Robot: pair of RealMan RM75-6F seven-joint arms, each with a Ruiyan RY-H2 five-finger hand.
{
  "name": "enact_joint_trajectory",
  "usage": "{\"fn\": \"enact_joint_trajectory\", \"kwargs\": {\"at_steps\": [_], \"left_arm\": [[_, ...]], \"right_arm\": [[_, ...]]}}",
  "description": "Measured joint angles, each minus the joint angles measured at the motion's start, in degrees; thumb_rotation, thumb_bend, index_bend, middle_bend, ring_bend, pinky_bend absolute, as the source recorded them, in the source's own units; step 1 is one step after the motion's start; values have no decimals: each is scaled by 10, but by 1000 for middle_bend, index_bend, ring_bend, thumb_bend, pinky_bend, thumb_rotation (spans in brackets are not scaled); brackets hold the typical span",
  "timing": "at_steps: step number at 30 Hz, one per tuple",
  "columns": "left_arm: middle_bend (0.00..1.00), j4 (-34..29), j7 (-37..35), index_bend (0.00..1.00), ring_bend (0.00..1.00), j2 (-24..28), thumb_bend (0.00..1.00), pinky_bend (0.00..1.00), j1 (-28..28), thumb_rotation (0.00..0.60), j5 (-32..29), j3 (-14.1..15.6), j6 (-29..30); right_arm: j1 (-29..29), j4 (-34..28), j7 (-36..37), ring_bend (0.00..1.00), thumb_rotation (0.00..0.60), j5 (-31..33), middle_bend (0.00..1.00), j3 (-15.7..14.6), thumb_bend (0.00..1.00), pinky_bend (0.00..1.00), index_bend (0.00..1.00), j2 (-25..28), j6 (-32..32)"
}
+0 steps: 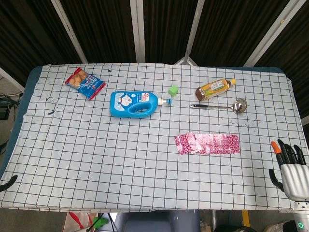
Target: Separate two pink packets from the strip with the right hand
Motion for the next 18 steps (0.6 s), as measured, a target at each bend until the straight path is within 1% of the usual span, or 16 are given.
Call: {"fn": "enact_joint_trajectory", "kwargs": {"at_steps": [12, 18], "left_arm": [[0, -3, -4, 135, 0, 0, 275, 84, 2, 600, 2, -1, 7], [0, -3, -2, 135, 0, -2, 275, 84, 0, 600, -6, -2, -3]], "right_arm": [[-1, -4, 12, 120, 600, -7, 61, -3, 437, 66, 0, -1, 3], [1, -6, 25, 143, 600, -13, 79, -7, 437, 66, 0, 1, -2]]}}
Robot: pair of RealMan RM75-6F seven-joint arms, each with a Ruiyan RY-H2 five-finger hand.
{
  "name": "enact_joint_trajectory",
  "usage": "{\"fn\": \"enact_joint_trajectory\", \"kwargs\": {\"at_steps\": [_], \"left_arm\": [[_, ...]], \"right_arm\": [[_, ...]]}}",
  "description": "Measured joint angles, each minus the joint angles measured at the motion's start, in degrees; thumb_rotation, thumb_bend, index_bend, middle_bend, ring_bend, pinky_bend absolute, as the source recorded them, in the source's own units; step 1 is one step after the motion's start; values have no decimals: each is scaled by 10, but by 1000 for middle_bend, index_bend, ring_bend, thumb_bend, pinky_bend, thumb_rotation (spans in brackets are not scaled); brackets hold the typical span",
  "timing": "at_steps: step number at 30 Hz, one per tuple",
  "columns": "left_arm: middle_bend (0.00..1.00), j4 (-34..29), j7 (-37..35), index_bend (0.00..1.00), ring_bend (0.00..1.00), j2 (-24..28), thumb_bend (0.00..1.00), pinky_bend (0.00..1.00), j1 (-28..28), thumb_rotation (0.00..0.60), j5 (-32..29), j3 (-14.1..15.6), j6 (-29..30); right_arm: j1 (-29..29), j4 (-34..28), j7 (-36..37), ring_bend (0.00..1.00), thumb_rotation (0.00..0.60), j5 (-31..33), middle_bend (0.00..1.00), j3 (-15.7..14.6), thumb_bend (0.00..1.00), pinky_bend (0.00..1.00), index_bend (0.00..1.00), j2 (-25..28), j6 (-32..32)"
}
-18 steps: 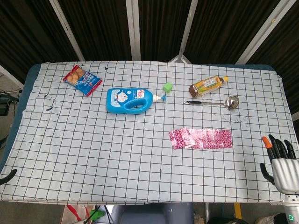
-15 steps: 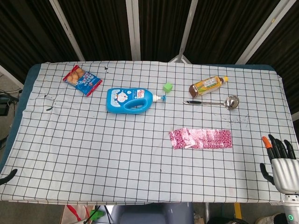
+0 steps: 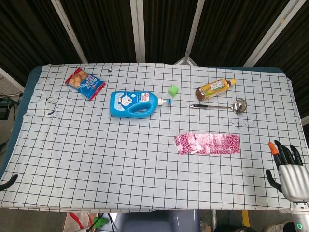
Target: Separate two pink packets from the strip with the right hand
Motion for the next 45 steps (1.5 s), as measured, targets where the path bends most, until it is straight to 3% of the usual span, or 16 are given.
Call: {"fn": "enact_joint_trajectory", "kwargs": {"at_steps": [9, 17, 27, 30, 34, 37, 45], "left_arm": [[0, -7, -2, 135, 0, 2, 275, 84, 8, 600, 5, 2, 16], [0, -6, -15, 135, 0, 6, 275, 84, 9, 600, -1, 0, 15], [0, -5, -18, 136, 0, 8, 275, 84, 8, 600, -5, -1, 10], [0, -5, -16, 136, 0, 8, 275, 84, 7, 600, -6, -2, 9], [0, -4, -16, 136, 0, 7, 275, 84, 6, 600, -5, -3, 9], [0, -4, -15, 136, 0, 6, 275, 84, 6, 600, -5, -3, 8], [0, -4, -13, 136, 0, 6, 275, 84, 4, 600, -8, -4, 5]], "right_arm": [[5, -2, 5, 312, 600, -15, 252, -5, 437, 90, 0, -4, -3], [23, -14, -9, 568, 600, -38, 532, -1, 437, 295, 0, -31, -7], [79, -40, -77, 735, 600, -21, 717, 7, 443, 512, 11, -59, -110], [98, -52, -109, 770, 600, -3, 752, 11, 499, 583, 20, -69, -147], [121, -65, -155, 830, 600, 21, 819, 16, 655, 676, 47, -86, -184], [137, -72, -188, 851, 600, 39, 841, 21, 748, 694, 55, -100, -205], [173, -83, -279, 855, 600, 90, 844, 30, 774, 694, 62, -146, -248]]}}
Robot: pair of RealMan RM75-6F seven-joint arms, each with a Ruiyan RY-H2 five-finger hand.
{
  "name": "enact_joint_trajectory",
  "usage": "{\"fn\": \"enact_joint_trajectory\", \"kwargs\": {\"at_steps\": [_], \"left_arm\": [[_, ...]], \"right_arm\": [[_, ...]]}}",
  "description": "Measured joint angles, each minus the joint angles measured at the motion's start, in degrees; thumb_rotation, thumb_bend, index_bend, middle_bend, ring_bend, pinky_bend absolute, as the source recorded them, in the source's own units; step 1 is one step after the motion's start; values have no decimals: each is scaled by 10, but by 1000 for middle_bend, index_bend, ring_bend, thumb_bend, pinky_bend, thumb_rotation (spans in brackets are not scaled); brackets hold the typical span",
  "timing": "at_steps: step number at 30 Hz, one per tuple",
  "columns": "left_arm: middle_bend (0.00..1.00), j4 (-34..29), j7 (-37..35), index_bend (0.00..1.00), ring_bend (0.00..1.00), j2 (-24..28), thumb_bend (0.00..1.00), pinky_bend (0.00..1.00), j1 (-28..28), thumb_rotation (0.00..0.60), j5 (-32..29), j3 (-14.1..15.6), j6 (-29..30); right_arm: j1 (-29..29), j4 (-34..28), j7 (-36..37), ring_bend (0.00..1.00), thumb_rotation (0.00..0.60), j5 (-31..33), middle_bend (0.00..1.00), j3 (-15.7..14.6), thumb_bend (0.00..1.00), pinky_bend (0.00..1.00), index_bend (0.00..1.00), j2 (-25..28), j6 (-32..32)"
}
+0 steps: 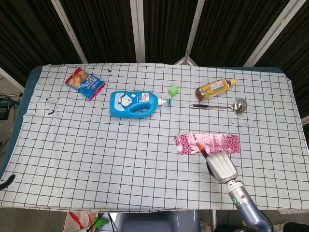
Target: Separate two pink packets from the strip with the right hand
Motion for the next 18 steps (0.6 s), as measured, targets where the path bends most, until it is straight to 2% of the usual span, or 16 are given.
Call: {"fn": "enact_joint_trajectory", "kwargs": {"at_steps": [8, 18], "left_arm": [[0, 0, 1, 136, 0, 0, 275, 84, -2, 600, -2, -1, -4], [0, 1, -3, 136, 0, 2, 275, 84, -3, 600, -8, -4, -5]], "right_arm": [[36, -1, -78, 871, 600, 68, 848, 8, 777, 707, 62, -55, -32], [76, 19, -130, 877, 600, 161, 851, 25, 793, 711, 62, -99, -50]]}}
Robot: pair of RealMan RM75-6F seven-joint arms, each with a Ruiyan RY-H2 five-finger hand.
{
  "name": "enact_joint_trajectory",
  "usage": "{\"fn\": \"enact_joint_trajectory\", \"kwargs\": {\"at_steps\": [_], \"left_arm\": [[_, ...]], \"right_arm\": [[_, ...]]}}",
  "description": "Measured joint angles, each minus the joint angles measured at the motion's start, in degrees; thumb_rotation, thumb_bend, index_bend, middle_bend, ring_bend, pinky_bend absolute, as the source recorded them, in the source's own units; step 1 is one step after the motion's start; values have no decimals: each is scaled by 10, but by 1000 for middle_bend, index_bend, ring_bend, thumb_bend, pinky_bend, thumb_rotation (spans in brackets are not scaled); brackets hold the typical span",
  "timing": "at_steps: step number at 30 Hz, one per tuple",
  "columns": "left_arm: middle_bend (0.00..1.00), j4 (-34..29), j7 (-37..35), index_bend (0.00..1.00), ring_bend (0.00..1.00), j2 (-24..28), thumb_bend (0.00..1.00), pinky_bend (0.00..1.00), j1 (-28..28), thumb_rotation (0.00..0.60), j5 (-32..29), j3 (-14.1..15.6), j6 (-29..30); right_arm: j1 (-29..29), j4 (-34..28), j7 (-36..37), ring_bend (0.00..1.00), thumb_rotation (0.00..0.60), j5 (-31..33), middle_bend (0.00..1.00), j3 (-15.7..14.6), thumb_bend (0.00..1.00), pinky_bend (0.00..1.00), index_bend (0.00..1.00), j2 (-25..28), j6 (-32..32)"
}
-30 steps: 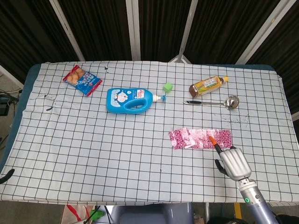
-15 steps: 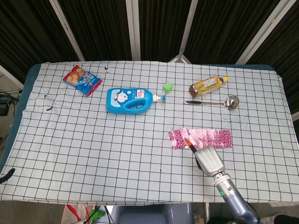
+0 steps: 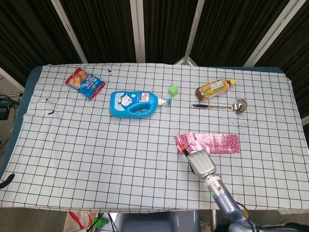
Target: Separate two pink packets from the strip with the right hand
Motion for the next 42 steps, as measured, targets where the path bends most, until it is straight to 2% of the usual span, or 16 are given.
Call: {"fn": "enact_joint_trajectory", "kwargs": {"at_steps": [11, 19, 28, 42], "left_arm": [[0, -1, 1, 135, 0, 0, 275, 84, 0, 600, -5, -2, 0], [0, -1, 3, 136, 0, 0, 275, 84, 0, 600, -4, -2, 0], [0, -1, 1, 136, 0, 0, 275, 84, -1, 600, -7, -3, -2], [0, -1, 2, 136, 0, 1, 275, 84, -2, 600, -9, -3, -4]], "right_arm": [[37, 24, -27, 878, 600, 73, 850, -2, 807, 711, 83, -16, 3], [50, 29, -30, 878, 600, 91, 851, -17, 808, 711, 128, -19, 9], [63, 30, -37, 879, 600, 104, 851, -25, 808, 711, 136, -25, 17], [99, 11, -96, 881, 600, 162, 851, -30, 818, 711, 184, -33, 44]]}}
